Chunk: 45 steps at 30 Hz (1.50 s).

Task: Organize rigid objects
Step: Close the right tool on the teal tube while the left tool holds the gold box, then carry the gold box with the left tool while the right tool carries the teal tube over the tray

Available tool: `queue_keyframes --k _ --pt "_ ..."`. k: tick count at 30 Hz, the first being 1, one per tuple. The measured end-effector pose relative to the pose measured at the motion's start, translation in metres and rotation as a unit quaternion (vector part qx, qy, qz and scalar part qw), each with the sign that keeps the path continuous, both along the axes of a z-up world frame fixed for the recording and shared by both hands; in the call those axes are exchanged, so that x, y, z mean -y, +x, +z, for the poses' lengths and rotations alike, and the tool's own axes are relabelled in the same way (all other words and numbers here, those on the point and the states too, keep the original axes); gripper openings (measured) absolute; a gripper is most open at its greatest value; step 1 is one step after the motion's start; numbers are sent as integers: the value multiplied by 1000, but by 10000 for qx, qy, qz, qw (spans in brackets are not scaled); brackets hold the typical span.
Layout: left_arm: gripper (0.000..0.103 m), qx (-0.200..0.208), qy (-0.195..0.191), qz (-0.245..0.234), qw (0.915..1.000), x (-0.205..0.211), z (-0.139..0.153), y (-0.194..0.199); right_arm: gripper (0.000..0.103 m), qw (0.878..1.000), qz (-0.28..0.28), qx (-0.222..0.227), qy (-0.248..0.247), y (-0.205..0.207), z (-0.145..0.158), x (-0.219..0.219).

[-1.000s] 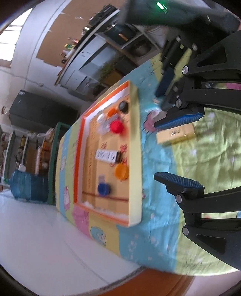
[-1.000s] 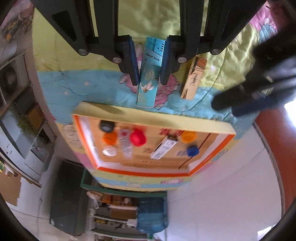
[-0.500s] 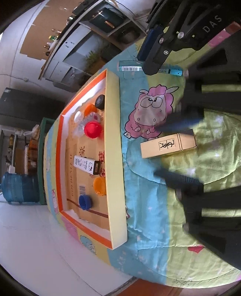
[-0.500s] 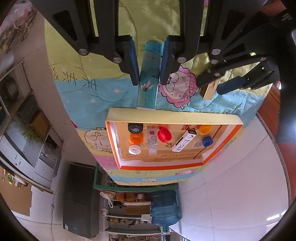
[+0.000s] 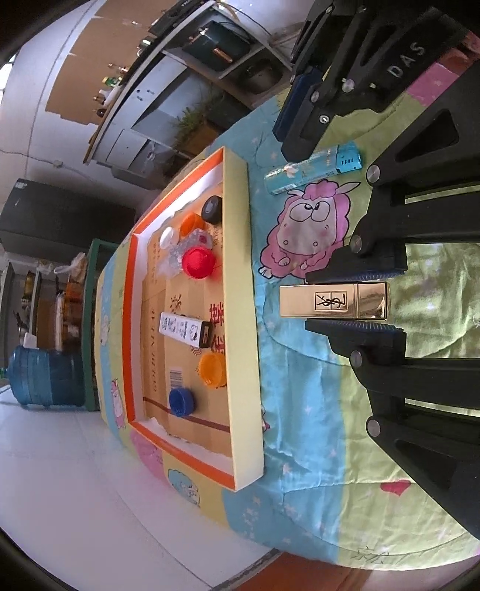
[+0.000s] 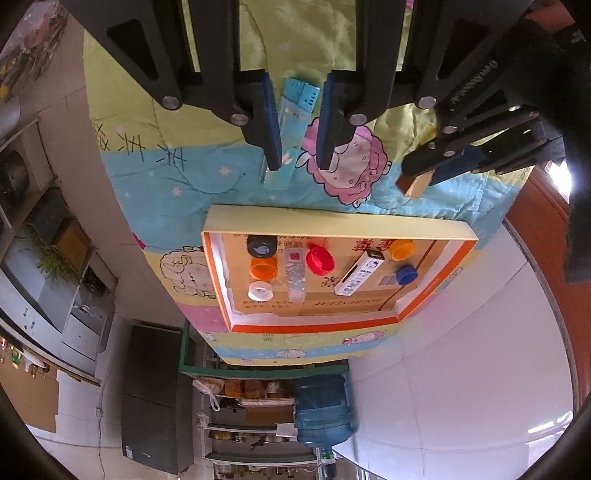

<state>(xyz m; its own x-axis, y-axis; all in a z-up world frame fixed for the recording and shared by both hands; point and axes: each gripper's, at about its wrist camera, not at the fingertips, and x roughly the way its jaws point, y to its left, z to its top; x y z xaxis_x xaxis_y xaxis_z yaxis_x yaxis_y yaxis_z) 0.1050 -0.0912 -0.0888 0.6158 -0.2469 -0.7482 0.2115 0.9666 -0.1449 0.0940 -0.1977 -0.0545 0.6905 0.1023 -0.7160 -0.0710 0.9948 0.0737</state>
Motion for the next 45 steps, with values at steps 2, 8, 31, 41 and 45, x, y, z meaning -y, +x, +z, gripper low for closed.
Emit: queue_keyframes --k 2,8,31,41,45 --pt "18 34 -41 31 10000 -3 3 -1 19 10000 -26 -6 57 0 -1 6" --pt "18 101 -141 84 9998 -10 8 -2 19 9994 37 -217 259 0 -11 14" --pt "18 159 -252 143 9995 -28 8 3 23 9930 -215 -450 -1070 22 -28 -24" --pt "18 191 -329 196 9991 -35 10 3 22 9977 -162 -269 -607 21 -10 -19" --pt "18 224 -338 223 9989 -38 13 3 22 9990 -81 -127 -420 21 2 -20"
